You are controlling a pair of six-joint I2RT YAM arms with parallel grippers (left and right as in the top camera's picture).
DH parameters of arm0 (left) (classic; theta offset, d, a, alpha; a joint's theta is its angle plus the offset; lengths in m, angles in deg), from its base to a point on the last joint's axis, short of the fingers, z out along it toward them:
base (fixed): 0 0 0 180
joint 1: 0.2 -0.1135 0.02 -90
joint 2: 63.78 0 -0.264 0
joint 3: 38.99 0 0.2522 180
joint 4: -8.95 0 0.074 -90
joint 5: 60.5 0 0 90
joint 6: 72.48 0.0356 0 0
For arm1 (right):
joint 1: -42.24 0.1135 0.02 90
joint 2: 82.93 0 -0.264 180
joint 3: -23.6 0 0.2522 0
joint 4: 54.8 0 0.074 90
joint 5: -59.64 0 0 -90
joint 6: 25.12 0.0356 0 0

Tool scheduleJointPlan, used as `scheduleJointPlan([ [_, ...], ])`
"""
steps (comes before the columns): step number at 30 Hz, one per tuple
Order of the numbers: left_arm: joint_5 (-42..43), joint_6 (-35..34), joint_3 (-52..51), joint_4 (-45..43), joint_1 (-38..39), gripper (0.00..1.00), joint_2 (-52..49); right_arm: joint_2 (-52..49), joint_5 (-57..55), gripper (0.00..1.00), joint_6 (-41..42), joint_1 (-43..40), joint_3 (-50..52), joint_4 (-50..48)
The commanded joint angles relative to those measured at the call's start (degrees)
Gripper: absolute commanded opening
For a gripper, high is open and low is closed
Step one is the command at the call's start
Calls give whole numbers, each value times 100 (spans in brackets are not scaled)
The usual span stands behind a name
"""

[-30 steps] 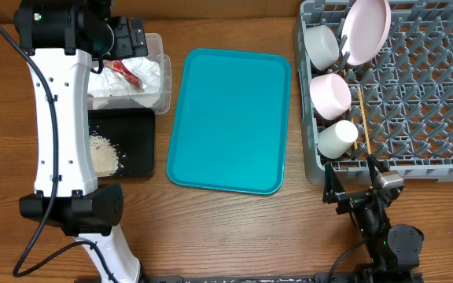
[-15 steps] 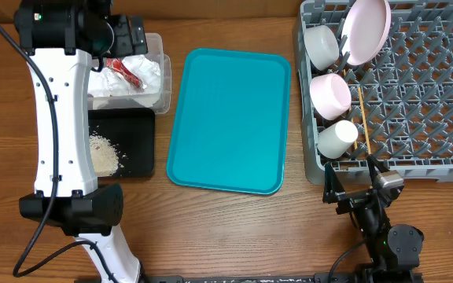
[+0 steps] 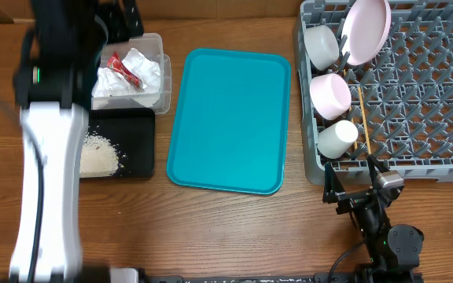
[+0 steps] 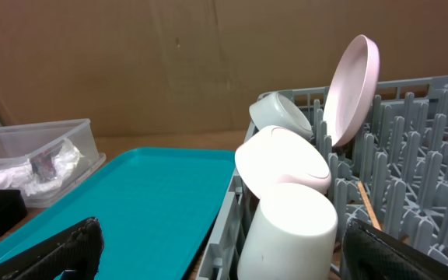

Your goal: Sort waste into correct bins and load items into the dishwasher

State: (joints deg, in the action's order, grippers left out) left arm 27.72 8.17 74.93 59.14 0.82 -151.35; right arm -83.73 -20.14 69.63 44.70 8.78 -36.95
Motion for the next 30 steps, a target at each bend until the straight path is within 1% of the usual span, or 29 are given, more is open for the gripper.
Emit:
scheduleJointPlan([
  [1, 55, 341, -1648, -640, -72, 100, 1226, 63, -28, 100, 44, 48, 61, -33],
  [7, 90, 297, -4221, -1504, -319, 100, 3049, 63, -31, 100, 44, 48, 61, -33],
  [11, 118, 293, -5746, -2140, -417, 100, 4232, 63, -28, 100, 44, 48, 61, -33],
  [17, 122, 240, -7851, -3958, -415, 100, 5641, 63, -28, 100, 44, 48, 61, -33],
  [21, 122, 245, -8754, -4481, -415, 100, 6393, 63, -28, 100, 44, 48, 61, -33],
  [24, 116, 247, -9250, -4575, -411, 100, 6937, 63, -28, 100, 44, 48, 61, -33],
  [30, 63, 251, -9886, -4566, -411, 100, 7809, 63, -31, 100, 44, 48, 61, -33],
])
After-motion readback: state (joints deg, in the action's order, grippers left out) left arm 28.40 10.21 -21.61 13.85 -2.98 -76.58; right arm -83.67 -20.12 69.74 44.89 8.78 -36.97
